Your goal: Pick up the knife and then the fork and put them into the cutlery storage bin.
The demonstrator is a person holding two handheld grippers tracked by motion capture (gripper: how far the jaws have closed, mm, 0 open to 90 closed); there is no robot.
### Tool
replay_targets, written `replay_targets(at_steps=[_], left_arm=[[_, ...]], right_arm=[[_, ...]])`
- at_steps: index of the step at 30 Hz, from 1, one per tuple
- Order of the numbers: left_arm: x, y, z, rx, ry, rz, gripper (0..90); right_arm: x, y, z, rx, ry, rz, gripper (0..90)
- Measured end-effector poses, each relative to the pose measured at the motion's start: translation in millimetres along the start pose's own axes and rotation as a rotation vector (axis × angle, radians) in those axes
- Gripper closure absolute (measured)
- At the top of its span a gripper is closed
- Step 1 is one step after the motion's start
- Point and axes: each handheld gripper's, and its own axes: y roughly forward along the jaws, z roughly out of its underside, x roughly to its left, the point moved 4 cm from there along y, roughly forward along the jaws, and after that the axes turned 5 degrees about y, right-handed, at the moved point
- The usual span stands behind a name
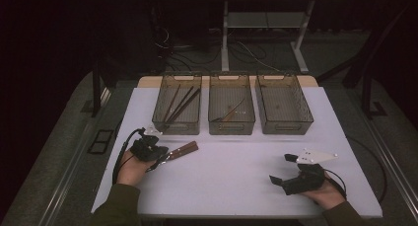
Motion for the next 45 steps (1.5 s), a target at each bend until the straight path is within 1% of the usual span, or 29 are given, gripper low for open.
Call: replay_targets(at_steps=[3,5,7,8,10,11,13,14,15,17,19,20,23,25,28,30,32,33,34,35,36,37,38,39,41,43,45], left_arm=[[-5.0,-2.9,4.2,-0.003,-0.004,0.018,89.9],[-7.7,-4.8,6.6,-0.003,0.002,0.030,89.9],[-8.7,-6.3,8.3,-0.006,0.002,0.016,89.8],[-8.2,-7.7,8.4,-0.009,-0.002,0.004,87.7],[-8.3,-11.6,6.4,-0.047,-0.008,-0.001,84.1],[-10.4,-13.7,4.2,-0.082,-0.013,0.003,81.9],[-17.8,-17.5,0.2,-0.140,0.003,0.031,76.5],[-23.2,-18.7,-1.4,-0.155,0.013,0.040,75.1],[-27.7,-19.0,-2.3,-0.159,0.036,0.051,73.5],[-34.9,-17.5,-2.1,-0.149,0.065,0.058,72.4],[-38.2,-14.7,-1.0,-0.137,0.077,0.062,72.2],[-37.9,-13.6,-0.5,-0.133,0.087,0.066,72.3],[-37.2,-10.6,1.7,-0.124,0.078,0.070,72.5],[-36.8,-9.4,3.0,-0.118,0.088,0.082,72.8],[-37.0,-6.4,3.8,-0.098,0.107,0.079,73.4],[-37.8,-4.3,4.3,-0.085,0.120,0.087,73.5],[-40.1,-2.6,4.7,-0.076,0.125,0.085,73.4],[-40.0,-1.8,4.7,-0.073,0.144,0.079,73.0],[-41.5,-1.2,5.1,-0.065,0.137,0.076,72.5],[-42.0,-0.3,5.2,-0.066,0.144,0.071,72.4],[-41.9,0.4,5.2,-0.065,0.160,0.068,72.2],[-42.2,0.0,5.4,-0.062,0.159,0.066,72.1],[-43.4,0.2,6.3,-0.072,0.145,0.061,72.1],[-42.9,-0.1,7.2,-0.075,0.145,0.062,72.1],[-41.4,-0.3,8.5,-0.084,0.132,0.081,71.6],[-40.4,-0.7,8.7,-0.078,0.139,0.090,71.9],[-40.4,-0.4,8.7,-0.077,0.150,0.089,72.6]], right_arm=[[0.0,0.4,0.0,0.002,-0.001,0.002,2.2],[0.2,0.4,0.1,0.003,-0.001,0.002,2.2],[0.1,0.4,0.0,0.003,-0.001,0.002,2.2],[0.0,0.5,0.0,0.003,-0.001,0.002,2.2],[-0.1,0.5,0.0,0.003,-0.002,0.002,2.2],[0.1,0.5,0.0,0.003,-0.001,0.002,2.2],[0.5,0.4,0.0,0.002,0.001,0.002,2.2],[0.2,0.4,0.0,0.002,0.000,0.002,2.2],[-0.1,0.3,0.0,0.003,0.000,0.002,2.2],[-0.3,0.5,0.0,0.003,0.001,0.001,2.2],[0.2,0.5,0.1,0.004,-0.001,0.001,2.2],[0.7,0.5,0.1,0.002,0.000,0.001,2.2],[0.9,0.0,-0.1,0.000,0.002,0.000,2.2],[0.7,-0.1,-0.2,-0.001,0.002,-0.001,2.2],[0.6,0.4,-0.1,0.001,0.001,0.001,2.2],[0.8,0.5,0.0,0.001,0.001,0.001,2.2],[0.8,0.4,0.0,0.001,0.001,0.001,2.2],[0.8,0.3,-0.1,0.001,0.001,0.000,2.2],[0.7,0.2,-0.1,0.000,0.001,0.000,2.2],[0.7,0.2,-0.1,0.000,0.001,0.000,2.2],[0.7,0.3,-0.1,0.001,0.001,0.000,2.2],[0.7,0.4,-0.1,0.001,0.001,0.000,2.2],[0.8,0.4,0.0,0.002,0.001,0.000,2.2],[0.8,0.3,-0.1,0.001,0.001,0.000,2.2],[0.9,0.1,-0.2,-0.001,0.001,-0.001,2.2],[0.8,0.1,-0.1,0.000,0.001,-0.001,2.2],[1.0,0.2,-0.1,0.000,0.001,-0.001,2.2]])
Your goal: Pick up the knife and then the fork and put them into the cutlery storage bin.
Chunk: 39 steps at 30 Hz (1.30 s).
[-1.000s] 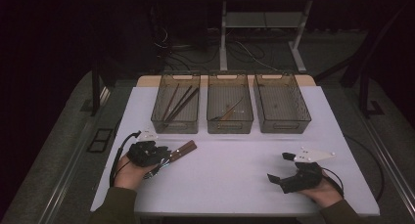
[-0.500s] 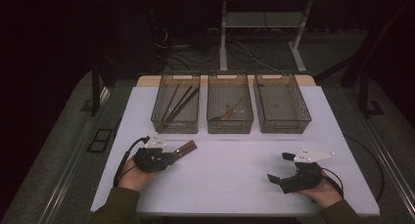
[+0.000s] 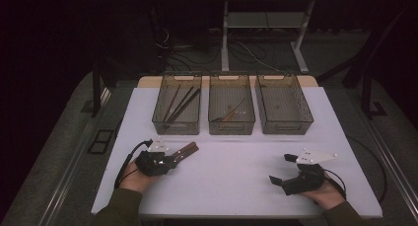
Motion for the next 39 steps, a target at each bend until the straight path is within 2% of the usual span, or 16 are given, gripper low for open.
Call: replay_targets(at_steps=[4,10,13,16,17,19,20,22,25,26,27,31,35,39], left_arm=[[2.2,0.0,1.9,-0.016,0.005,0.015,74.8],[1.5,0.2,0.1,-0.003,0.033,0.012,77.5],[2.6,0.2,-0.9,0.008,0.026,0.025,77.8],[5.0,0.1,-0.9,0.004,-0.002,0.045,77.9],[5.9,0.1,-1.2,0.003,0.012,0.046,77.9],[3.8,-0.4,-2.3,0.003,-0.003,0.060,77.9],[3.1,-0.2,-3.7,-0.006,0.009,0.078,77.9],[-1.8,-0.1,-7.0,0.000,0.022,0.080,77.9],[-7.5,-0.7,-14.6,-0.005,0.060,0.106,77.8],[-10.8,-1.1,-17.4,-0.014,0.055,0.114,77.8],[-11.8,-1.3,-20.4,-0.019,0.078,0.124,77.9],[-20.8,-1.1,-30.9,-0.037,0.079,0.154,77.9],[-28.7,-2.6,-43.8,-0.050,0.113,0.192,77.8],[-37.9,-1.2,-58.7,-0.054,0.152,0.232,77.8]], right_arm=[[0.1,0.4,0.1,0.002,-0.005,-0.002,2.2],[0.7,0.7,0.2,0.005,-0.007,-0.006,2.2],[0.5,1.1,0.1,0.006,-0.009,-0.006,2.2],[1.0,1.2,0.0,0.006,-0.008,-0.007,2.2],[0.9,1.2,0.0,0.006,-0.009,-0.007,2.2],[1.0,1.0,-0.1,0.005,-0.007,-0.007,2.2],[0.9,0.9,-0.2,0.005,-0.008,-0.008,2.2],[0.8,1.0,-0.1,0.006,-0.008,-0.008,2.2],[0.4,0.9,-0.5,0.003,-0.005,-0.011,2.2],[0.2,0.7,-1.0,0.000,-0.004,-0.015,2.2],[0.1,0.6,-1.5,-0.002,0.000,-0.020,2.2],[-1.0,1.3,-4.5,0.006,0.003,-0.035,2.2],[1.7,2.0,-12.1,0.011,-0.008,-0.065,2.2],[8.6,0.8,-26.4,0.015,-0.036,-0.133,2.2]])
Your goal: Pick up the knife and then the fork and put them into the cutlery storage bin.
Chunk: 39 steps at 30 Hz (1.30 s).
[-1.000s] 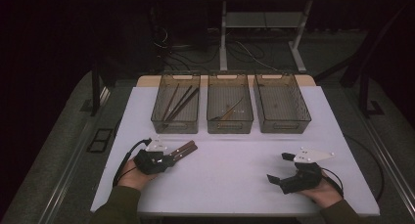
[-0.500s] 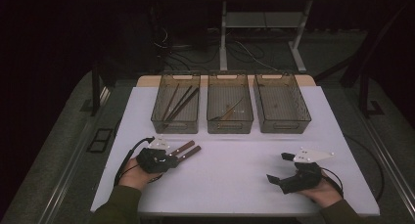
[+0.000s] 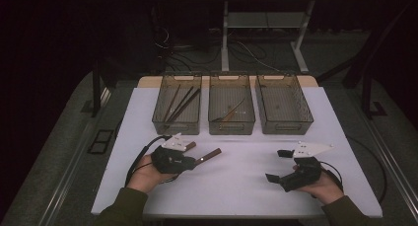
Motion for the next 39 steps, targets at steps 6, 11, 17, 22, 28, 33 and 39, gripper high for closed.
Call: replay_targets(at_steps=[6,11,17,22,28,33,39], left_arm=[[-10.4,10.6,-26.5,-0.002,0.081,0.068,77.8],[-21.4,25.1,-49.6,0.020,0.156,0.126,77.8],[-33.9,40.3,-71.2,0.042,0.226,0.177,77.8],[-43.5,50.0,-84.3,0.069,0.271,0.215,77.7],[-51.7,55.1,-96.1,0.099,0.350,0.240,77.7],[-55.0,57.9,-98.8,0.120,0.372,0.242,77.7],[-57.2,59.0,-100.0,0.135,0.396,0.252,77.7]], right_arm=[[7.9,0.4,-20.9,0.027,-0.047,-0.100,2.2],[14.5,5.4,-35.3,0.068,-0.106,-0.169,6.7],[22.6,18.3,-45.2,0.130,-0.161,-0.224,6.9],[30.2,30.3,-48.3,0.197,-0.212,-0.301,15.8],[34.8,43.7,-47.9,0.275,-0.285,-0.329,26.2],[36.0,50.3,-45.5,0.326,-0.313,-0.347,40.9],[38.3,54.3,-41.9,0.362,-0.332,-0.364,60.5]])
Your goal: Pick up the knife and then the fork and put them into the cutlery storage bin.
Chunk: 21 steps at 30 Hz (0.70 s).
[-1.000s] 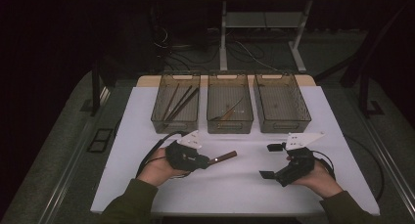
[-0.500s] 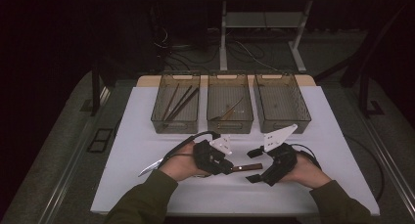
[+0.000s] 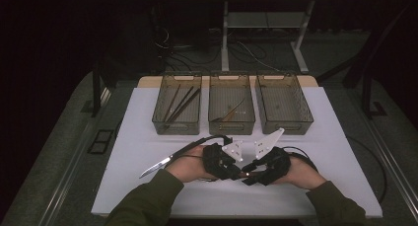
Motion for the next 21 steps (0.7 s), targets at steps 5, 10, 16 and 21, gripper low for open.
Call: replay_targets(at_steps=[5,10,16,21], left_arm=[[-1.6,0.5,-0.9,0.002,0.004,0.007,77.7],[-2.2,-0.1,-0.6,-0.003,0.009,0.012,77.5],[-1.0,-1.9,3.1,-0.058,-0.002,-0.005,75.7],[2.5,-11.2,15.8,-0.154,-0.093,-0.080,52.5]], right_arm=[[3.9,2.9,0.1,0.018,-0.015,-0.013,74.7],[4.5,3.0,0.0,0.015,-0.012,-0.012,75.2],[4.4,1.6,0.5,0.000,0.026,-0.008,75.4],[-1.2,-1.4,5.7,-0.004,0.059,0.016,75.4]])
